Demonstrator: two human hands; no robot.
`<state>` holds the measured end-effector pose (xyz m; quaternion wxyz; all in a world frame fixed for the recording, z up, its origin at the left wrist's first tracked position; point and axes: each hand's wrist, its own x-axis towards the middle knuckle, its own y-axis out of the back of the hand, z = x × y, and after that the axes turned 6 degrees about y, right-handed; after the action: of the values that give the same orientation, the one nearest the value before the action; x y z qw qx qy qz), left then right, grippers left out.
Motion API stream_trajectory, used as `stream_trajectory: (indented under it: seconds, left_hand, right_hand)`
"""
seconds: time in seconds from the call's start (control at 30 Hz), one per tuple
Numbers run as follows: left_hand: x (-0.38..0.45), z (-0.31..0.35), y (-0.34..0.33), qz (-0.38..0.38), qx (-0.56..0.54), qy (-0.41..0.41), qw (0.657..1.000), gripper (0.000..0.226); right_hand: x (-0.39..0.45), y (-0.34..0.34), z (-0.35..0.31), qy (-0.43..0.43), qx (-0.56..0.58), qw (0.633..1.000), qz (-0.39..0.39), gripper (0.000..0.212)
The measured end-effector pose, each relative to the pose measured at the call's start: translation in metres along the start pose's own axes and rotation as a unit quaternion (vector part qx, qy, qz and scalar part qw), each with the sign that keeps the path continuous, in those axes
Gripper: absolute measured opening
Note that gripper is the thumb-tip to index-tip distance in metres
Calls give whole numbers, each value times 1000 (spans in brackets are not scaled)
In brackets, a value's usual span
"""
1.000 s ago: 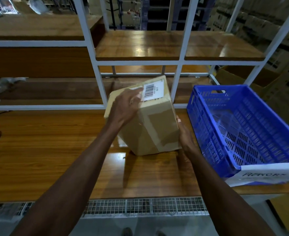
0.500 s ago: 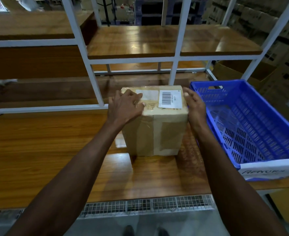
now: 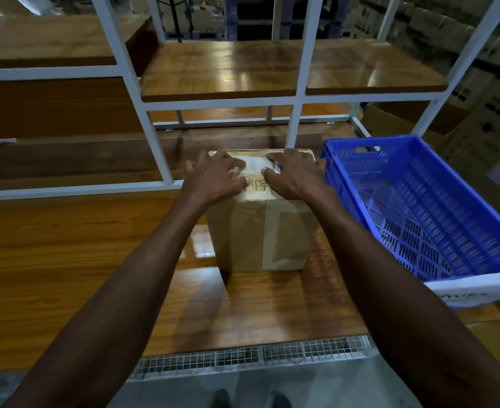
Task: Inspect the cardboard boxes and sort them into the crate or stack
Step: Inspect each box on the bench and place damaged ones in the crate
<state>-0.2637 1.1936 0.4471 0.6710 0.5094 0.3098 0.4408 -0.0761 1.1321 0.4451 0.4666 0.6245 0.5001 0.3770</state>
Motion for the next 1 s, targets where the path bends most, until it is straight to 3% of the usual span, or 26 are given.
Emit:
stream_trajectory:
  seconds: [0.33,0.47,0.6,0.7,0.87,1.0]
  left_hand:
    - [-8,8,-7,10,-16,14,1000,55]
    - [-13,4,-19,40,-41,13,998,55]
    - [-12,4,-23,41,-64,3,997,55]
    - [-16,1,-24,32,-116,-17,993,53]
    - [-43,0,-41,129,-165,-43,977,35]
    - [-50,-20,-59,182,-297,-27,937,62]
  right_hand:
    - [-10,8,-2,9,-10,1000,-25,61]
    - [-51,0,-22,4,38,997,70,38]
    - [-77,-34,-21,27,66,981,178,36]
    - [-74,-40,-13,30,91,977,190,36]
    - [-76,-44,-11,43,106,973,199,39]
    - [-85,-46,-7,-16,110,978,177,45]
